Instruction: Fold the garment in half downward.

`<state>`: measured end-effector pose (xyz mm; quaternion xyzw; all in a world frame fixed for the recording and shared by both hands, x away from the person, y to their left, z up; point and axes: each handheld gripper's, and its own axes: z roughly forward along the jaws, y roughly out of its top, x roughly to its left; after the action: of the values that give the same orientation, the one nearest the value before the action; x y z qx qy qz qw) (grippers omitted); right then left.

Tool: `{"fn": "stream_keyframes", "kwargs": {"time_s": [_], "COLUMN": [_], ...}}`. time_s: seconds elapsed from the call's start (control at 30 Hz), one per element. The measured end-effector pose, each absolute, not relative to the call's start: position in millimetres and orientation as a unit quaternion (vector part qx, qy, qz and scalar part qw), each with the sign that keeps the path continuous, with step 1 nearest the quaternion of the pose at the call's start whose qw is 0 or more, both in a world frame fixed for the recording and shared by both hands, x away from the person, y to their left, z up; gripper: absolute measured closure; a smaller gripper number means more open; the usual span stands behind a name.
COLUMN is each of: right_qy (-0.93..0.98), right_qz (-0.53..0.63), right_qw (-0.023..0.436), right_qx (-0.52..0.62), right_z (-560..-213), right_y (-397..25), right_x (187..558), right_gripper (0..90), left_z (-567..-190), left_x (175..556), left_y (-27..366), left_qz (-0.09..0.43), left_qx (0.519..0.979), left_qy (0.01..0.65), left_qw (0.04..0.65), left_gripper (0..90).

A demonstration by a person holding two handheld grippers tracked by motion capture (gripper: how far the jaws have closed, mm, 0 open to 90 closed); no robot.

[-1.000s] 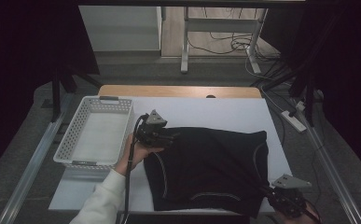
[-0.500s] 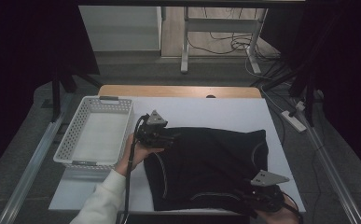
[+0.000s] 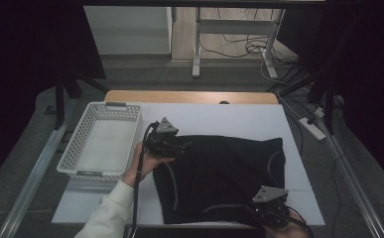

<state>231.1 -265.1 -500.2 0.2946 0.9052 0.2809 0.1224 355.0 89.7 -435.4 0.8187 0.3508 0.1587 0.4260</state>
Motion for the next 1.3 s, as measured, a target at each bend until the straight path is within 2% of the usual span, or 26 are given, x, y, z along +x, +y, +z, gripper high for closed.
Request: {"fn": "stream_keyframes", "kwargs": {"time_s": [0.17,0.27,0.33,0.37,0.4,0.43,0.47,0.5,0.57,0.77,0.87,0.93,1.03,1.3], "right_qy": [0.902,0.905,0.906,0.905,0.905,0.896,0.896,0.882,0.868,0.837,0.822,0.818,0.802,0.787], "right_qz": [0.311,0.314,0.311,0.313,0.313,0.331,0.331,0.350,0.366,0.375,0.362,0.360,0.351,0.354], "right_qw": [0.112,0.103,0.101,0.102,0.102,0.102,0.102,0.113,0.126,0.167,0.197,0.199,0.204,0.217], "right_qx": [0.277,0.270,0.268,0.271,0.271,0.278,0.278,0.293,0.311,0.361,0.393,0.402,0.438,0.457], "right_z": [-485.2,-487.9,-491.5,-490.4,-490.4,-485.6,-485.6,-478.3,-470.2,-458.1,-458.2,-460.2,-466.5,-462.1], "right_y": [-262.2,-259.3,-257.8,-258.6,-258.6,-262.7,-262.7,-269.5,-278.4,-299.9,-316.0,-320.2,-335.2,-342.1], "right_x": [204.0,204.0,207.8,208.6,208.6,211.7,211.7,216.9,224.4,253.0,283.0,292.1,326.2,378.7], "right_gripper": [77.1,76.9,71.7,64.7,64.7,52.9,52.9,46.3,44.2,43.7,44.0,44.0,44.4,44.6], "left_z": [-434.5,-434.2,-433.8,-433.8,-433.8,-434.0,-434.2,-434.3,-434.1,-433.6,-433.8,-433.7,-433.7,-435.3], "left_x": [355.3,355.0,354.8,355.0,355.0,355.4,355.6,355.8,355.4,355.5,355.8,355.7,355.7,357.4], "left_y": [92.3,92.6,92.7,92.8,92.8,93.0,93.1,93.1,93.1,93.6,93.3,92.7,92.0,91.8], "left_qz": [0.160,0.160,0.161,0.161,0.161,0.161,0.160,0.160,0.161,0.161,0.161,0.161,0.162,0.160], "left_qx": [0.816,0.816,0.817,0.816,0.816,0.816,0.816,0.816,0.816,0.815,0.815,0.816,0.817,0.818], "left_qy": [0.353,0.353,0.352,0.352,0.352,0.353,0.354,0.354,0.353,0.354,0.354,0.353,0.351,0.353], "left_qw": [0.428,0.428,0.428,0.428,0.428,0.428,0.428,0.428,0.428,0.429,0.429,0.429,0.428,0.426], "left_gripper": [29.2,29.2,29.2,29.2,29.2,29.2,29.2,29.2,29.2,29.2,29.2,29.2,29.1,29.1]}}
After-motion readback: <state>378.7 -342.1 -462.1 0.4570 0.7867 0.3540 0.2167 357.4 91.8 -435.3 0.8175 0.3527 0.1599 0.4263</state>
